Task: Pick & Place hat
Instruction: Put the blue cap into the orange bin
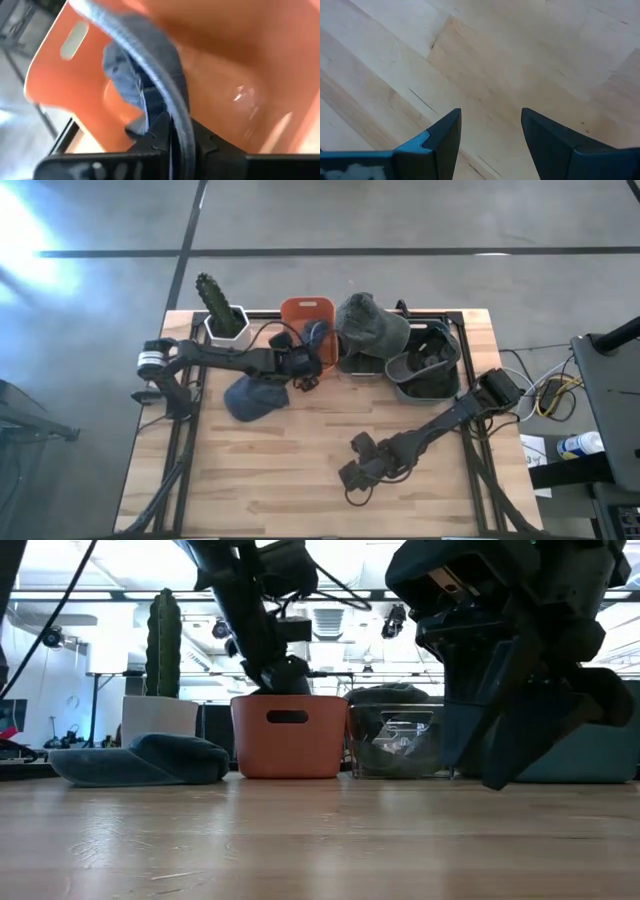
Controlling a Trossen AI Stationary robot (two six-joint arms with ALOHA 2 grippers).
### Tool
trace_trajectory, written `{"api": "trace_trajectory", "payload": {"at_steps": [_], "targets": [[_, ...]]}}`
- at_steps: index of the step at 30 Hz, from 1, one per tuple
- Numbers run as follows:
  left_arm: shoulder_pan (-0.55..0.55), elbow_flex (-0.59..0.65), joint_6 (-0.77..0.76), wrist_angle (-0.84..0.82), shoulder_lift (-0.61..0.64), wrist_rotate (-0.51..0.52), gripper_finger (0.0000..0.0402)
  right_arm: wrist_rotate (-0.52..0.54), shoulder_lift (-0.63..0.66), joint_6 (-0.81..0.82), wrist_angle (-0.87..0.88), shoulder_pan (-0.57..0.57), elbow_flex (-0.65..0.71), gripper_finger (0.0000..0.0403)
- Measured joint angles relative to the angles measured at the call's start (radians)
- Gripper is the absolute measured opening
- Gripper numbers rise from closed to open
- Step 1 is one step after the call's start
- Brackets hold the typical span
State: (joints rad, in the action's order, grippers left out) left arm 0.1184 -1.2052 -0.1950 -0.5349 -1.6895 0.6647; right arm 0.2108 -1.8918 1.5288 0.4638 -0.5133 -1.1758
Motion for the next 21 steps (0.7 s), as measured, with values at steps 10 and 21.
{"api": "trace_trajectory", "payload": {"at_steps": [10,21], "targets": [[-0.002,-0.071,-0.059,-0.06,0.08,0.057,0.0125,0.0,0.0,-0.022,0.002,0.0,0.002,0.0203],[-0.127,-0.247,-0.36,-0.449,0.251,0.006,0.0171,0.0,0.0,-0.067,0.0,0.001,0.002,0.0203]]}}
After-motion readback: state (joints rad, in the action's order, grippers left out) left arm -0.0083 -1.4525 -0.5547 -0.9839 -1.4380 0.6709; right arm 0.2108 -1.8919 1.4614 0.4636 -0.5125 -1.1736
